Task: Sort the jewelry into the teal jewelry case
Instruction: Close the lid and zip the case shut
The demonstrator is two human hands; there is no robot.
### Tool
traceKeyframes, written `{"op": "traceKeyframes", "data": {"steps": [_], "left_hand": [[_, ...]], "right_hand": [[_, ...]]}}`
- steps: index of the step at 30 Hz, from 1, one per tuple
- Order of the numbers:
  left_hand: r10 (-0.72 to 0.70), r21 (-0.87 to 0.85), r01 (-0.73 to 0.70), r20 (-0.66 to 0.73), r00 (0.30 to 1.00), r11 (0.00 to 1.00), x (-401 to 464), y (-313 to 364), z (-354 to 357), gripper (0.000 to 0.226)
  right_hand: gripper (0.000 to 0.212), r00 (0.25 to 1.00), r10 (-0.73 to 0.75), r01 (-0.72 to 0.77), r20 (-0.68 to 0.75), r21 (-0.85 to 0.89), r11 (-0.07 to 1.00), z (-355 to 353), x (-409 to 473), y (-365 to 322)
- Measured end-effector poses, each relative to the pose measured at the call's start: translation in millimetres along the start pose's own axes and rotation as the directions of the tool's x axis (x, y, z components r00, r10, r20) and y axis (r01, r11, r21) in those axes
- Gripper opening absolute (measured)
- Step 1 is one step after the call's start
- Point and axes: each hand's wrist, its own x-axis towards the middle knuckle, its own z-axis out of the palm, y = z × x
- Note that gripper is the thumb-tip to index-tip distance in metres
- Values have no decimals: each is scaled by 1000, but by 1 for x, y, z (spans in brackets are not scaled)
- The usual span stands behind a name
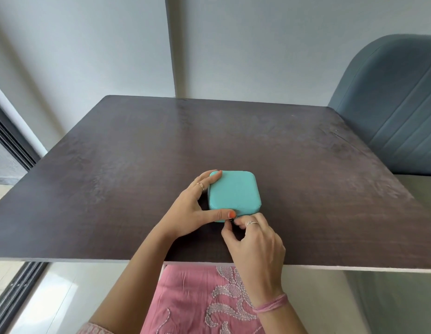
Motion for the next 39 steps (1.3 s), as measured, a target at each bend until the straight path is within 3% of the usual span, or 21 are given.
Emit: {"op": "traceKeyframes", "data": {"steps": [8,17,21,25,28,39], "left_hand": [[-10,-3,10,3,1000,1000,0,0,0,94],[-15,20,15,7,1000,1000,-1,-1,1,97],[-11,15,11,1,1000,1000,-1,-1,1,97],[-10,-15,10,0,1000,1000,-1,0,1,84],[-37,-99,36,-13,999,994,-1,2,1,70],[-59,-112,57,-15,998,992,-1,5,2,73]], "right_hand": [[24,1000,28,-27,3,-11,1000,2,1,-2],[17,983,170,-181,66,211,961,1,-2,-2],[19,984,162,-176,76,273,946,-2,-2,-3],[33,990,127,-135,57,200,970,-7,1,0],[32,991,115,-123,63,150,981,-4,3,2],[23,999,51,-51,20,20,998,0,2,-2]]}}
